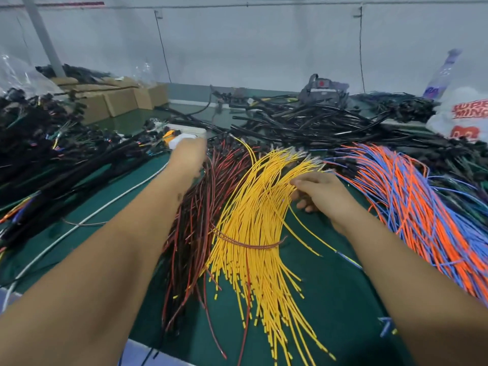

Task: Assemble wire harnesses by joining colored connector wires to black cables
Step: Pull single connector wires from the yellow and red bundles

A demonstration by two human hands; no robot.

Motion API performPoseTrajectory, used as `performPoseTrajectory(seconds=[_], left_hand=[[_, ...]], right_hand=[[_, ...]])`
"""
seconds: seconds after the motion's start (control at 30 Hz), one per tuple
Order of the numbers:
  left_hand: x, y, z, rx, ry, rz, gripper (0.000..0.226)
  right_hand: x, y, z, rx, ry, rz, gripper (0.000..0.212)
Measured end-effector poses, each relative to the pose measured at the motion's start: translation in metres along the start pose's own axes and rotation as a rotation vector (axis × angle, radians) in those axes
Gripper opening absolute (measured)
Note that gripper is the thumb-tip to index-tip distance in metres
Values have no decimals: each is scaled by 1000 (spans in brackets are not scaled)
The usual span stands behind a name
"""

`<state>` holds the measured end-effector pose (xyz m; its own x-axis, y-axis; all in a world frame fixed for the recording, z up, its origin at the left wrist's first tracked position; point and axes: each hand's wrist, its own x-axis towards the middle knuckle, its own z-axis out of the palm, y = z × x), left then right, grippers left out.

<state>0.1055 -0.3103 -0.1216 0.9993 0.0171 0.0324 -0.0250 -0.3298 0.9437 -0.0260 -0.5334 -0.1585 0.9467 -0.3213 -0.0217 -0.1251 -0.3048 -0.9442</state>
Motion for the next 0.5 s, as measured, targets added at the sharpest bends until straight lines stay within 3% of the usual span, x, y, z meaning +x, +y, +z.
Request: performPoseTrajectory(seconds=[0.1, 0.2, 0.37, 0.5], left_hand=[[-21, 19, 43, -307, -232, -108, 29], [-44, 20, 87, -640, -336, -173, 23], [-65, -11, 123, -503, -220, 25, 23], [-65, -21, 121, -529, -115, 93, 21]], right_hand=[[-4, 4, 4, -142, 2, -38, 7], [-8, 6, 10, -419, 40, -140, 12], [-15, 8, 17, -883, 33, -220, 22], [-14, 5, 24, -1004, 89, -248, 15]])
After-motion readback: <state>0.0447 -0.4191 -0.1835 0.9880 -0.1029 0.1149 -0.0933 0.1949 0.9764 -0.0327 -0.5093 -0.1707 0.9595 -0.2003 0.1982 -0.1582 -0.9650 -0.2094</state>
